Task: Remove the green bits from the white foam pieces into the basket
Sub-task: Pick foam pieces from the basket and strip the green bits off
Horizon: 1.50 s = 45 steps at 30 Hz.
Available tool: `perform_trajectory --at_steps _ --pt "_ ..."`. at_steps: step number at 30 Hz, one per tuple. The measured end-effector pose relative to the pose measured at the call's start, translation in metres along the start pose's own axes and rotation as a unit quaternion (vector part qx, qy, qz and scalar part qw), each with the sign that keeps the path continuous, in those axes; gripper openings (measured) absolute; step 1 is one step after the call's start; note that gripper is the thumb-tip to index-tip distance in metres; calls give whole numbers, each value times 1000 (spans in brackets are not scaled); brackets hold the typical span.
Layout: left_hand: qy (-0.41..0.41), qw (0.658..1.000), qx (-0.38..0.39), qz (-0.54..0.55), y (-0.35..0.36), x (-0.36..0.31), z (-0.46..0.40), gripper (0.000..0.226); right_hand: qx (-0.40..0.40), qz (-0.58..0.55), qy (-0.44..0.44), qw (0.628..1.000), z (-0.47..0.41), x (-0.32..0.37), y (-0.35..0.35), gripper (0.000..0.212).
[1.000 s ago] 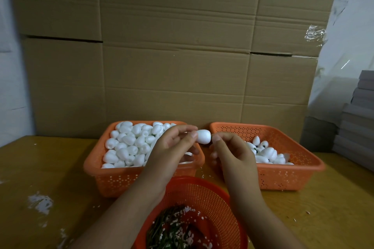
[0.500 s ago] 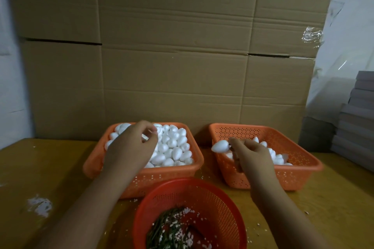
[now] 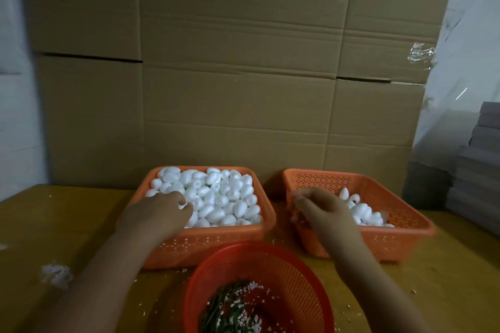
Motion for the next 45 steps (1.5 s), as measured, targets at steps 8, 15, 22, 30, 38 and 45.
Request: perform_trajectory --at_steps 8,15,22,30,38,45 --pt "16 996 88 16 -5 3 3 28 487 238 -140 828 35 11 35 31" --pt "57 989 117 65 -7 0 7 25 493 317 -129 800 38 -31 63 31" --pt "79 983 138 92 -7 0 9 35 441 327 -130 826 42 -33 68 31" --pt "92 973 -17 209 -4 -1 0 42 401 345 -157 834 48 -13 62 34" --pt "169 848 55 499 -25 -31 31 35 375 286 -182 863 45 -8 58 20" --pt "144 707 188 667 -32 -64 66 18 349 263 -155 886 38 -5 52 20"
Point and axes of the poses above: each hand's wrist, its own z-axis away from the middle knuckle, its own y-axis out of the palm, x = y × z, the point moved 1 cm from there along -z, towards the middle knuckle, and after that the axes turned 10 degrees about -y, right-handed, at the moved point
